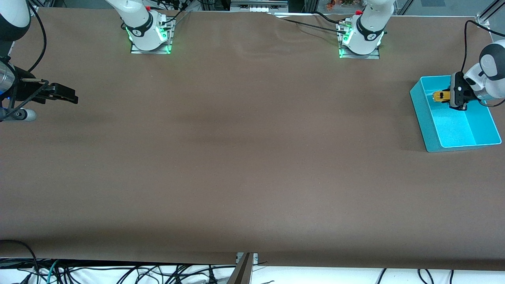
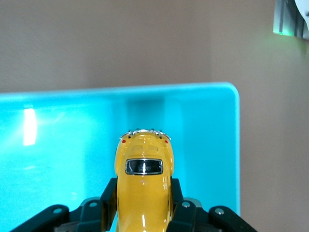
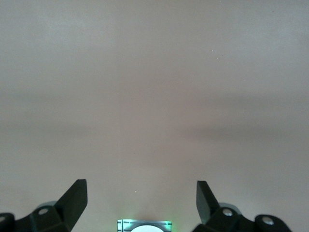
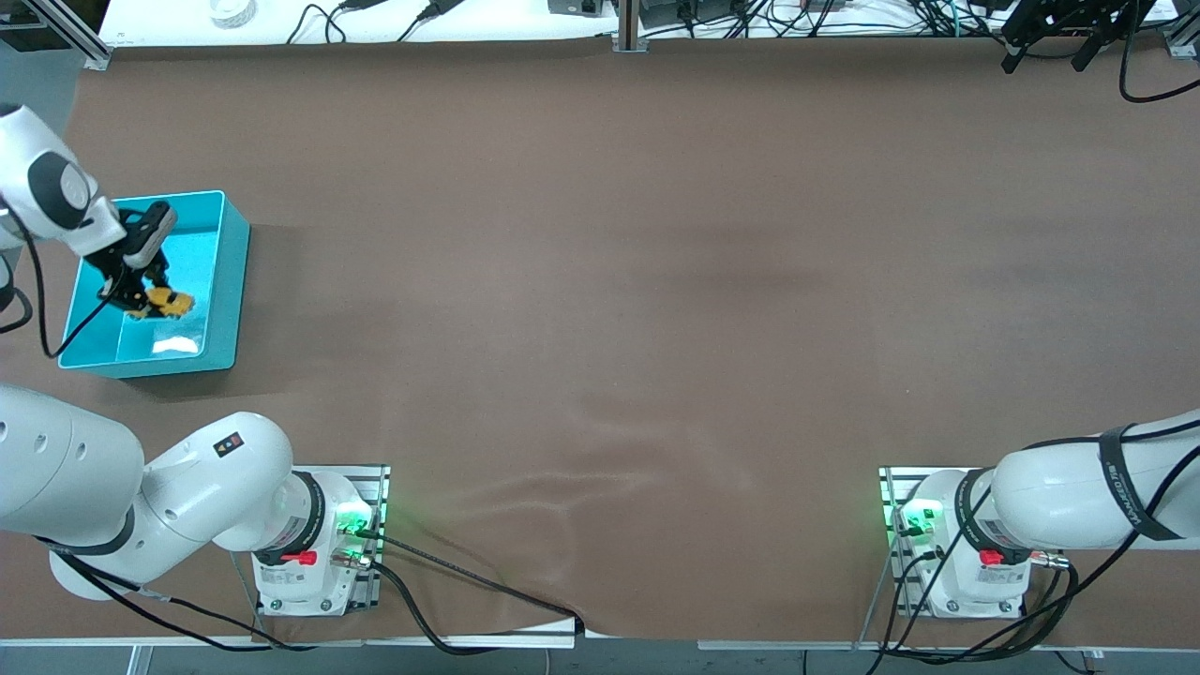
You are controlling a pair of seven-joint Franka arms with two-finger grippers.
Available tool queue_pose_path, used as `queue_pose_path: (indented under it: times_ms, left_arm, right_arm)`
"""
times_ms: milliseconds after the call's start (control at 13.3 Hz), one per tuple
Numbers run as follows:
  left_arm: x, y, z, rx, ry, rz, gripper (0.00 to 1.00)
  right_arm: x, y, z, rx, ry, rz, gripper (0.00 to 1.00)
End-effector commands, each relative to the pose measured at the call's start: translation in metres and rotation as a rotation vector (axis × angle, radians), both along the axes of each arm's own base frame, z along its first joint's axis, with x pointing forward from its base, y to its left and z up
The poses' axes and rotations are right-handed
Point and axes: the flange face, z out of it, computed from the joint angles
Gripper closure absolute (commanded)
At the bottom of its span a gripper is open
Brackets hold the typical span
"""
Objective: Wind and store yellow beetle car
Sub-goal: 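Lift the car with the left gripper and carry it over the cyan box, then lower the car into the cyan box and open the left gripper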
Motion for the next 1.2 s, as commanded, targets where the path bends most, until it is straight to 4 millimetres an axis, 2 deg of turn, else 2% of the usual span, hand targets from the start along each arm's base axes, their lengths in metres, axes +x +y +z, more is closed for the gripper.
queue_pose_path:
  times_ms: [0, 300, 449, 524, 599, 674, 749, 1049, 1124]
  left_arm:
    - [-0.015, 0.014, -0.016, -0.010, 0.003, -0.020, 1.00]
    - [-0.036, 0.007, -0.059, -0.015, -0.057, -0.012, 1.00]
    - [-0.036, 0.005, -0.067, -0.019, -0.061, -0.009, 1.00]
    - [-0.036, 0.006, -0.067, -0.018, -0.062, -0.008, 0.89]
    - [-0.036, 0.006, -0.065, -0.015, -0.064, -0.007, 0.73]
    - [-0.037, 0.008, -0.063, -0.014, -0.064, -0.005, 0.28]
    - [-0.037, 0.008, -0.060, -0.015, -0.060, -0.009, 0.00]
    - [-0.034, 0.011, -0.037, 0.002, -0.057, -0.001, 0.00]
    - [-0.033, 0.013, -0.025, 0.009, -0.064, 0.010, 0.00]
  right_arm:
    - [-0.001, 0.000, 0.005, 0.002, -0.011, -0.009, 0.00]
    - [-0.001, -0.001, 0.004, 0.003, -0.011, -0.013, 0.00]
    - [-0.001, 0.000, 0.005, 0.004, -0.013, -0.013, 0.00]
    - [-0.001, -0.001, 0.004, 0.004, -0.011, -0.015, 0.00]
    - [-0.001, -0.001, 0.005, 0.004, -0.013, -0.015, 0.00]
    - [-0.001, 0.000, 0.004, 0.003, -0.011, -0.013, 0.00]
    - [-0.001, 0.001, 0.005, 0.003, -0.013, -0.010, 0.00]
    - [-0.001, -0.001, 0.004, 0.003, -0.013, -0.013, 0.00]
    - [-0.001, -0.001, 0.004, 0.003, -0.013, -0.013, 0.00]
